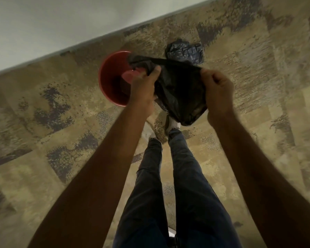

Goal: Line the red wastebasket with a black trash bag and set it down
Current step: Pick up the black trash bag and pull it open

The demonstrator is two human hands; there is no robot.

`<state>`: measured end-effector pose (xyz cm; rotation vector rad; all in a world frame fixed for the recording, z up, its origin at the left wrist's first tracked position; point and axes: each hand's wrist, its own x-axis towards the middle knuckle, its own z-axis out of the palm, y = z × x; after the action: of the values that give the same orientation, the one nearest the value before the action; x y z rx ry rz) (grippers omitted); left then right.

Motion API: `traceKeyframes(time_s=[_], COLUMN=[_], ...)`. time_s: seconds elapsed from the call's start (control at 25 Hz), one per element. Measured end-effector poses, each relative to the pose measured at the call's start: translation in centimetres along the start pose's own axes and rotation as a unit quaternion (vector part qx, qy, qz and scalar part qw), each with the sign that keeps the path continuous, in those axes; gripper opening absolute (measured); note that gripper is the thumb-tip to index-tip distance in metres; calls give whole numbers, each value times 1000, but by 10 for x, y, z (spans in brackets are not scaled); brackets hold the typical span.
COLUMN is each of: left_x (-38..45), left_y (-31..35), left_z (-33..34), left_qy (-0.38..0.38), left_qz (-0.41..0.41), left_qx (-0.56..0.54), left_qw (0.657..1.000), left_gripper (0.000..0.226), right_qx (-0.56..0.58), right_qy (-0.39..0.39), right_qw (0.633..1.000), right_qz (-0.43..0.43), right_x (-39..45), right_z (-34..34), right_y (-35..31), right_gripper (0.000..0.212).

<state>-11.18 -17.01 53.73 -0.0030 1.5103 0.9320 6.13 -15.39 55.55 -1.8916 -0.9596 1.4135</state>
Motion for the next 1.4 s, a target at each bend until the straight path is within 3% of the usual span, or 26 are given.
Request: traceKeyframes(time_s=[0.16,0.32,0.48,0.6,0.68,0.76,0.84,0.92,0.96,1.04,1.12,1.2,1.28,1.4], left_x=[25,40,47,50,48,44,40,38,38,41,47,50,49,41], left_y=[41,73,82,73,58,40,27,20,18,19,28,47,70,92], left_z=[19,15,9,1,-4,-7,-8,-8,-8,-6,1,12,25,38], left_qy=[54,56,37,38,54,80,97,119,131,144,145,132,126,127], left_qz=[38,43,35,21,5,0,19,44,62,101,132,171,219,266], left_qx=[-77,-213,-309,-322,-282,-216,-153,-105,-82,-36,14,54,70,85], left_qw=[995,974,950,946,958,973,983,986,986,984,980,975,965,952], left_gripper=[21,15,23,39,38,29,15,17,19,16,10,14,30,46], right_qx=[164,348,400,324,175,-35,-285,-492,-536,-528,-397,-197,-126,-222], right_qy=[68,74,57,111,132,111,57,7,-11,-23,12,76,138,141], right_qw=[984,931,908,931,972,993,957,870,843,849,916,974,982,962], right_qz=[32,84,115,121,84,23,-24,-46,-43,-18,48,82,36,-71], right_x=[56,83,82,64,46,25,7,1,3,16,40,69,93,103], right_z=[-43,-68,-88,-93,-91,-85,-79,-74,-71,-63,-56,-52,-50,-50], right_y=[-33,-47,-40,-8,22,55,86,109,115,115,103,76,41,-1], right_gripper=[17,31,40,28,9,19,40,50,46,35,28,23,23,23])
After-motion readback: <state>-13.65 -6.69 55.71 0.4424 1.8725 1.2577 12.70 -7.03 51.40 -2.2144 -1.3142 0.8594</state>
